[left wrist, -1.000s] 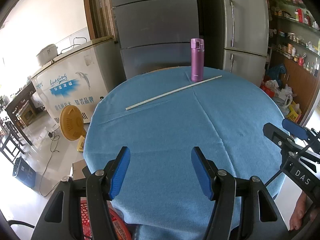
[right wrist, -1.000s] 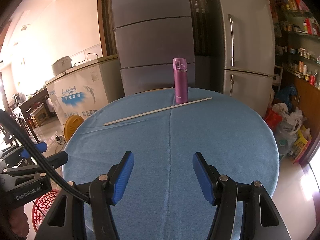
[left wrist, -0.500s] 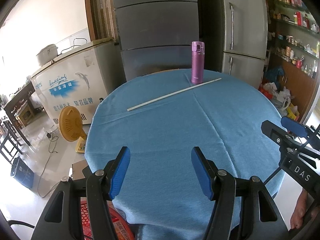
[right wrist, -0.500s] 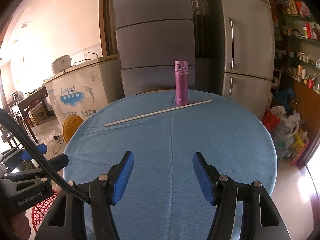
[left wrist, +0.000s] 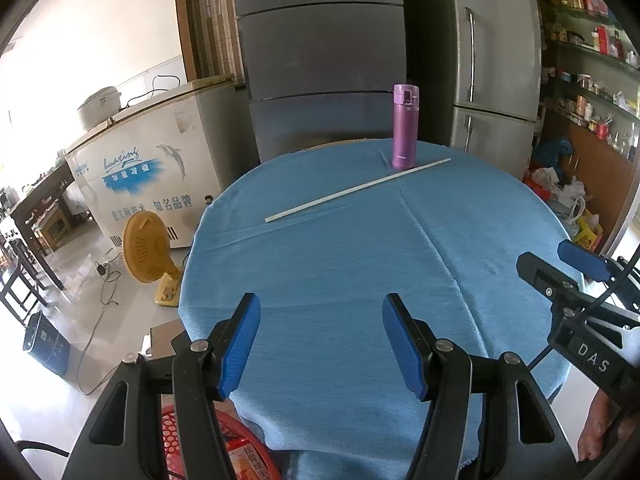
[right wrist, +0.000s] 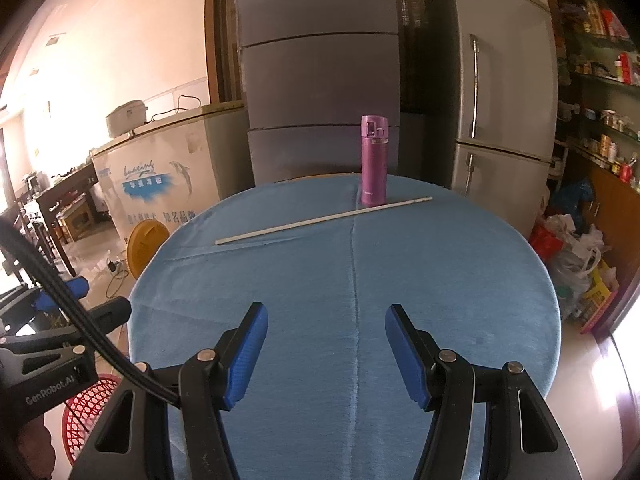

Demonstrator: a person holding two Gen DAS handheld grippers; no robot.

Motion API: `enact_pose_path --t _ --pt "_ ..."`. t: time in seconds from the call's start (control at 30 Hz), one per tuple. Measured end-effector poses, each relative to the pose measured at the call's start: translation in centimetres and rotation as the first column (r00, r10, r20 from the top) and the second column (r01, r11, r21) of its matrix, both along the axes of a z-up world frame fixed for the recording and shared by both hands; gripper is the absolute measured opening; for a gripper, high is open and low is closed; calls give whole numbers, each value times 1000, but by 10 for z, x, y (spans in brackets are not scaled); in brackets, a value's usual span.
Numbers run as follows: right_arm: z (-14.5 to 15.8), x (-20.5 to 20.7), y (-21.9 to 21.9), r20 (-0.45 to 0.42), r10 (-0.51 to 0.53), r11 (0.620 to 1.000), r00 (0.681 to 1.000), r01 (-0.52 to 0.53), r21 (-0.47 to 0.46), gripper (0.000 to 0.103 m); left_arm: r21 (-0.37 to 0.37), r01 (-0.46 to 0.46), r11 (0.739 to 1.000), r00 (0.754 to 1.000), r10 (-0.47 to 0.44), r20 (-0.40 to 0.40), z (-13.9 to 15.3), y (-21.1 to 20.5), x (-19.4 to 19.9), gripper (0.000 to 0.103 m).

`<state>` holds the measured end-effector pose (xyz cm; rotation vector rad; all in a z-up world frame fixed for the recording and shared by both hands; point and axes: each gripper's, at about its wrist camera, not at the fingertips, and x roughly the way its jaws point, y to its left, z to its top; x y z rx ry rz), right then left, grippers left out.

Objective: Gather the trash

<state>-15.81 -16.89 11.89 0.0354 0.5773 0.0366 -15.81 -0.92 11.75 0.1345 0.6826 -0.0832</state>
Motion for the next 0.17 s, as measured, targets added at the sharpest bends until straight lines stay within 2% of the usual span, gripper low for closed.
enact_pose_path --t 0.17 --pt "-14 15 -8 -39 -11 1000 999 11 20 65 -3 20 1000 1000 -20 -21 -7 -4 14 64"
